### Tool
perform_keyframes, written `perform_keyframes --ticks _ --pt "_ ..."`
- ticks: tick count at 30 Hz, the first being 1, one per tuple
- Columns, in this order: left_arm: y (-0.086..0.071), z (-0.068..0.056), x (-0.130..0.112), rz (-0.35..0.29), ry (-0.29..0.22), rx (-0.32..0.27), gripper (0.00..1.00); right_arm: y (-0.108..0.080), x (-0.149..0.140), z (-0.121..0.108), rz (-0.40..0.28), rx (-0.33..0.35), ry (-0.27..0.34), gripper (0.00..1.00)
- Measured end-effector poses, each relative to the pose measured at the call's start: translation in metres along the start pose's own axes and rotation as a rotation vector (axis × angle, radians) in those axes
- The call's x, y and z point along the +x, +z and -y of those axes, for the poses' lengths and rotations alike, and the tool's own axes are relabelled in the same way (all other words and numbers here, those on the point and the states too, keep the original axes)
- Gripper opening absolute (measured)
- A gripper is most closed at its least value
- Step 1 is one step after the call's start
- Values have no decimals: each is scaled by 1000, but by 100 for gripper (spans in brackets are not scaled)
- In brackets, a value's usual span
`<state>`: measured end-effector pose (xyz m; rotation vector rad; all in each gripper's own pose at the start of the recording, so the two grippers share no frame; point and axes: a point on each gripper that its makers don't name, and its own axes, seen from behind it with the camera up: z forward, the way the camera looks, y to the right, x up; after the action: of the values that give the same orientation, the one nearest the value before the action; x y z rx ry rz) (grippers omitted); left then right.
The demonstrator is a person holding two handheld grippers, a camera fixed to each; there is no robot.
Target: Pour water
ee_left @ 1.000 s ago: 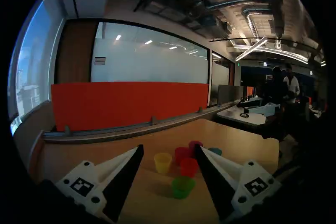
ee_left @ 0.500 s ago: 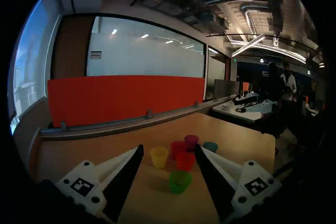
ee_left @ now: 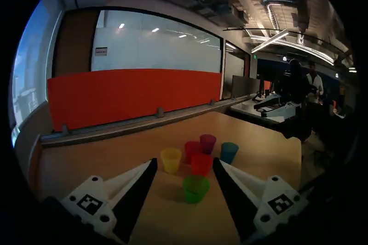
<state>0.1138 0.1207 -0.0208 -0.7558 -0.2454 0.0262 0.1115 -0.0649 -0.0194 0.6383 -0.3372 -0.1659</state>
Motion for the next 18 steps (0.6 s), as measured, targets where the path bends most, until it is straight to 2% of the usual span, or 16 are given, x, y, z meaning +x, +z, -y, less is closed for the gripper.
perform_keyframes --ticks 5,11,18 --pt "7 -1 -14 27 -3 -9 89 5 -16 -2 31 -1 -4 100" --pt "12 -7 -25 54 18 -32 89 11 -30 -6 56 -4 2 100" --pt "17 -6 -33 75 26 -35 89 16 -40 -9 77 -1 16 100"
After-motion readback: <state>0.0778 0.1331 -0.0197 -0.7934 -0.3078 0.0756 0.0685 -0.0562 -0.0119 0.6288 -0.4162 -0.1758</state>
